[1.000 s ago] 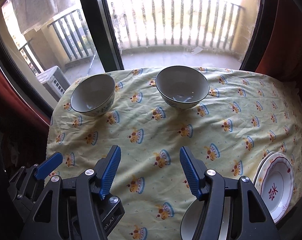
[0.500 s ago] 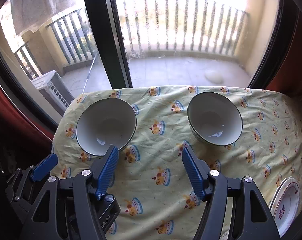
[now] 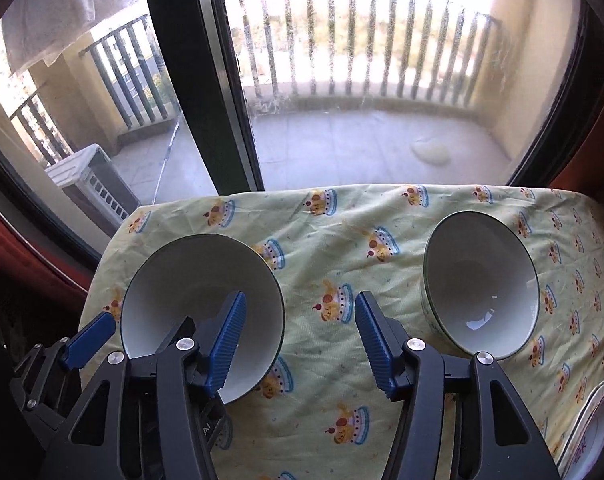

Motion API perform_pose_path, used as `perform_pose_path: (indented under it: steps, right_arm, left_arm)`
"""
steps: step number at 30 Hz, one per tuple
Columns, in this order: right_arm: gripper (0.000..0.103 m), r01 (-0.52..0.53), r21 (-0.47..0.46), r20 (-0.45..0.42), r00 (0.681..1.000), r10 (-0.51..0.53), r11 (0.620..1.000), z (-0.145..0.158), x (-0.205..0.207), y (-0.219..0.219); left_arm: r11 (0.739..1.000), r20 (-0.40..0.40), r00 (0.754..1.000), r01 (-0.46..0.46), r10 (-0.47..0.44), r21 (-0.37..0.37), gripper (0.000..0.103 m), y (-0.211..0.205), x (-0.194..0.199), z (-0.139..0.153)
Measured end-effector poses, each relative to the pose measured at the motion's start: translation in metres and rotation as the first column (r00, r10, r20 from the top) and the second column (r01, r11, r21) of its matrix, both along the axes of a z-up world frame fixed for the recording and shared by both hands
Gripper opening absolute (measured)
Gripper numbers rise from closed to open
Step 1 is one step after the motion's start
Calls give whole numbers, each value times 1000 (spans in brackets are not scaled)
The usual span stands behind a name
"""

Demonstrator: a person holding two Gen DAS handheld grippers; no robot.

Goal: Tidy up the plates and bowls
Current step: 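Move both grippers toward the second large dark-rimmed white bowl, then close both grippers on the second large bowl's rim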

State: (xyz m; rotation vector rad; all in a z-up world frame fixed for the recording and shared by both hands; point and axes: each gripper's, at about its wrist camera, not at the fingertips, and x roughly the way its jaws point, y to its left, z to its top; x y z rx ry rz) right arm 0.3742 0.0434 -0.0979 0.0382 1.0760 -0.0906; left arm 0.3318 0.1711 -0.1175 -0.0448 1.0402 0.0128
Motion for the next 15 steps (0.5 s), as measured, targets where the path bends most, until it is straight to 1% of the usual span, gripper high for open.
perform_pose_path:
  steps: [5, 10, 11, 12, 14, 15]
  right_arm:
    - [49, 3, 9, -18, 1000, -3, 1000, -15, 13, 0]
    - [29, -13, 22, -40, 999, 13, 1000, -29, 23, 4]
    - [28, -18, 27, -41, 999, 19, 999, -30, 25, 6]
    - [27, -22, 32, -42, 999, 23, 999, -32, 26, 7]
    - [21, -31, 50, -48, 998, 33, 998, -35, 29, 8]
    - [20, -31, 44, -41, 999, 33, 999, -34, 28, 10]
  left_arm:
    - [1000, -15, 1000, -7, 7, 14, 52, 3, 10, -11]
    - [1000, -25, 1000, -10, 10, 23, 39, 7, 17, -18]
    - [1000, -27, 1000, -9, 10, 21, 38, 8, 18, -19]
    - [1000, -26, 1000, -9, 9, 19, 34, 9, 19, -19]
    - [1000, -22, 1000, -8, 8, 22, 31, 10, 20, -19]
    - [1000, -27, 1000, -7, 7, 26, 30, 11, 20, -19]
